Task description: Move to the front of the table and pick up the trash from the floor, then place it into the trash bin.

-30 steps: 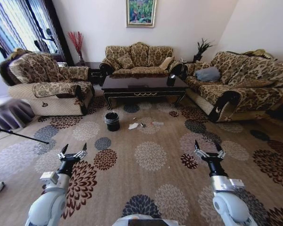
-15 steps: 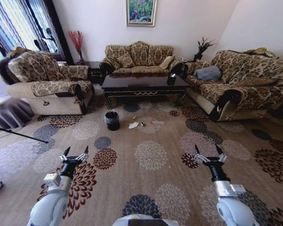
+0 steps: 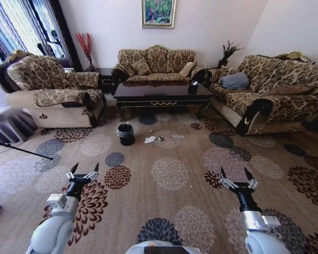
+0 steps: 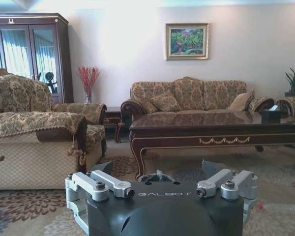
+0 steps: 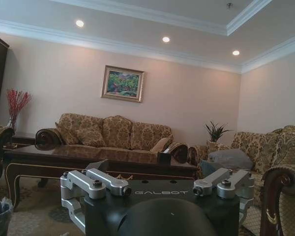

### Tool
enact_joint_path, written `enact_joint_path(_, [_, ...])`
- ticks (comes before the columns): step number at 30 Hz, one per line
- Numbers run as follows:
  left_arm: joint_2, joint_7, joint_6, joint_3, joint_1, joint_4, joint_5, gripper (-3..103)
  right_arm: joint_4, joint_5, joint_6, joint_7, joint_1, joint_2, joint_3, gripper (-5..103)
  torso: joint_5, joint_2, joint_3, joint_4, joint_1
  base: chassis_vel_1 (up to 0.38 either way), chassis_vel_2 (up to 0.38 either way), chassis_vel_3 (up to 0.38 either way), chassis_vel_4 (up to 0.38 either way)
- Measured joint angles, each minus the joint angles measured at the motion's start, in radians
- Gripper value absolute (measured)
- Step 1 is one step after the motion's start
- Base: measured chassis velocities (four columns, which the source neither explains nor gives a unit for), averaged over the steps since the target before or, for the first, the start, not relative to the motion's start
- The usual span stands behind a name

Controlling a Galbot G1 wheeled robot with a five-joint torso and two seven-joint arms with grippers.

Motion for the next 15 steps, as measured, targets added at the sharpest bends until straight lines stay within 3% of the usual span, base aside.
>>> enact_joint_path(7, [-0.065, 0.011, -0.01, 0.015, 0.0, -0.02, 0.029, 100, -0.002, 0.001, 0.006, 0.012, -0.003, -0.001, -0.009, 100, 0.0, -0.034, -0.019, 0.0002, -0.014, 0.0, 0.0, 0.0, 0.0])
enact_joint_path(15, [-0.057, 0.014, -0.011, 0.024, -0.001, -0.036, 0.031, 100, -0.022, -0.02, 0.029, 0.009, -0.027, 0.009, -0.01, 100, 0.0, -0.065, -0.037, -0.0003, -0.028, 0.0, 0.0, 0.0, 0.0])
